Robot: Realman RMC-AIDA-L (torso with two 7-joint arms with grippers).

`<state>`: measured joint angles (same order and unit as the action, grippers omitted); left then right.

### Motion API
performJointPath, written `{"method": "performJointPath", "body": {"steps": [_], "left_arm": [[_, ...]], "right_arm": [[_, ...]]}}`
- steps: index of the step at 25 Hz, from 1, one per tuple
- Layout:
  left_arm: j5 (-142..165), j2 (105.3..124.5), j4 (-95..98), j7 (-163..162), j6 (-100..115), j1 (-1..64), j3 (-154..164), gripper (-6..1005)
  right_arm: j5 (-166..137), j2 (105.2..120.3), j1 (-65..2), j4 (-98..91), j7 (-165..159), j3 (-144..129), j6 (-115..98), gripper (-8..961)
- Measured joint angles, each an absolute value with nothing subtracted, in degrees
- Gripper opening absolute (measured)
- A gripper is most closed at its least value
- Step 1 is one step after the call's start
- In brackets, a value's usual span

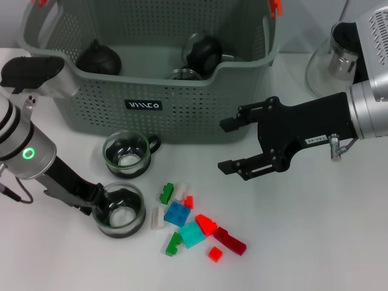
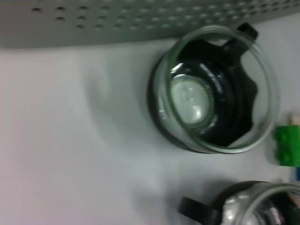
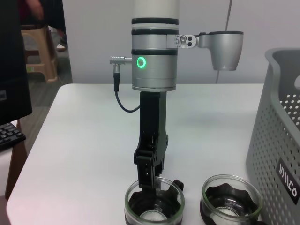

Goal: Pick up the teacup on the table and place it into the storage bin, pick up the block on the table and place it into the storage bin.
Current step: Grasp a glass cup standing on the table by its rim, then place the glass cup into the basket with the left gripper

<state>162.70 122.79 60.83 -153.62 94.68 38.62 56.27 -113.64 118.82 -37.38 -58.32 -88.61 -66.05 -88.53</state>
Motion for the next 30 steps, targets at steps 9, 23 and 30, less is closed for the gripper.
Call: {"method": "performJointPath", "body": {"steps": [9, 23, 30], "left_arm": [[163.3, 122.65, 60.6, -153.7, 94.0, 38.9, 56.7, 244], [162.9, 122.21, 61.8, -152.5, 95.2, 39.5, 56.4, 63], [162.9, 122.16, 64.7, -152.3, 96.4, 39.4, 56.3, 64]], "right_arm": [[-113.6, 118.82, -37.4, -58.6, -88.6, -65.6, -88.5, 808], [-113.6, 118.68, -37.4, -58.6, -88.4, -64.9, -88.4, 808], [-113.6, 118.65, -37.3, -58.2, -88.1, -64.4, -88.4, 807]]}}
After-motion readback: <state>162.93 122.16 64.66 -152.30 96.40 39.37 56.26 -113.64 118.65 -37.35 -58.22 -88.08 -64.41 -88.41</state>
